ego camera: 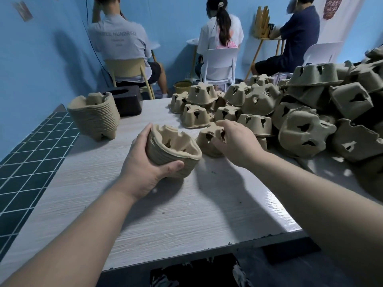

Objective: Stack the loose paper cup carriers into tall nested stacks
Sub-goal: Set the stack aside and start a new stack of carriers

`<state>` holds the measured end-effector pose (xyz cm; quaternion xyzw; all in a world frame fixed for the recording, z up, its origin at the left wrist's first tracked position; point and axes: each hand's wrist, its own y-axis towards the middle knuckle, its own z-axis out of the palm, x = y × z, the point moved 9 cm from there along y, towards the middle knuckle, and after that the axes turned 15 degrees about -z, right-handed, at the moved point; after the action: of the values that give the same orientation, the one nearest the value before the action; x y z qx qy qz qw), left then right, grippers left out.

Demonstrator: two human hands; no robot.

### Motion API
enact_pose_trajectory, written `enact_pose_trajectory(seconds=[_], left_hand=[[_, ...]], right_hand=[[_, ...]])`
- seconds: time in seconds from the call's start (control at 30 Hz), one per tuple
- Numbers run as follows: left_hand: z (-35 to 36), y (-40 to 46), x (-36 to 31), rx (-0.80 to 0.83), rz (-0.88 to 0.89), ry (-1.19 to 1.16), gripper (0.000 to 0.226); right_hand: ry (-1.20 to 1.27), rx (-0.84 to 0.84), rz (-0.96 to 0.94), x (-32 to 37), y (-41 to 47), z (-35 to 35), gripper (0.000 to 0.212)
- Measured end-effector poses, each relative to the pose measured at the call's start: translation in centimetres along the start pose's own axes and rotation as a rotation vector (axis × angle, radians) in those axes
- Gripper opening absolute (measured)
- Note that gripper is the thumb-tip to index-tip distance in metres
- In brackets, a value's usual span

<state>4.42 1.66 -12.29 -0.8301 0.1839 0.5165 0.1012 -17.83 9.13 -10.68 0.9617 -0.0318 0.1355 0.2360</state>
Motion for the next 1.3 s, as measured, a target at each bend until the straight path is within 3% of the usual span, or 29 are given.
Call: enact_pose_trajectory(seconds=[0.3,0.4,0.53,0.87,1.0,1.13,1.2,1.3], left_hand=[[-0.9,-0.2,1.0,-0.009,-0.005,-0.059,0.126],[-1.0,-0.2,1.2,-0.010,-0.004,-0.067,0.129],[-1.0,-0.3,1.5,-0.011,-0.006,-0.075,0.126],[-0.7,-0.9,0.7,-0.035,-0.002,-0.061,0.122],[-0.7,-1.0,1.1,-0.016,-0.018,-0.066,0.125],[-0.4,-1.1,0.9,-0.009,-0.014,-0.069,0.123],[-0.4,-1.2,0.8,-0.014,-0.019,-0.063,0.122],[-0.4,-1.4,0.4,-0.019,-0.006,-0.059,0.124]], right_hand=[[-0.112,0.201,0.051,-1.0,2.6,3.2,0.055],[-0.009,0.110,0.074,-1.1,2.6,2.5,0.057],[0.252,-0.191,0.168,-1.4,1.9,-0.1,0.059],[0.098,-0.090,0.029,0.6,-1.4,-0.1,0.050],[0.210,-0.167,0.096,-0.5,-2.9,-1.4,0.039],[0.588,-0.195,0.281,-2.5,-4.9,-0.1,0.022],[0.538,-0.169,0.309,-2.8,-5.8,0.0,0.027],[0.341,-0.219,0.239,-2.8,-6.3,-1.2,0.052]])
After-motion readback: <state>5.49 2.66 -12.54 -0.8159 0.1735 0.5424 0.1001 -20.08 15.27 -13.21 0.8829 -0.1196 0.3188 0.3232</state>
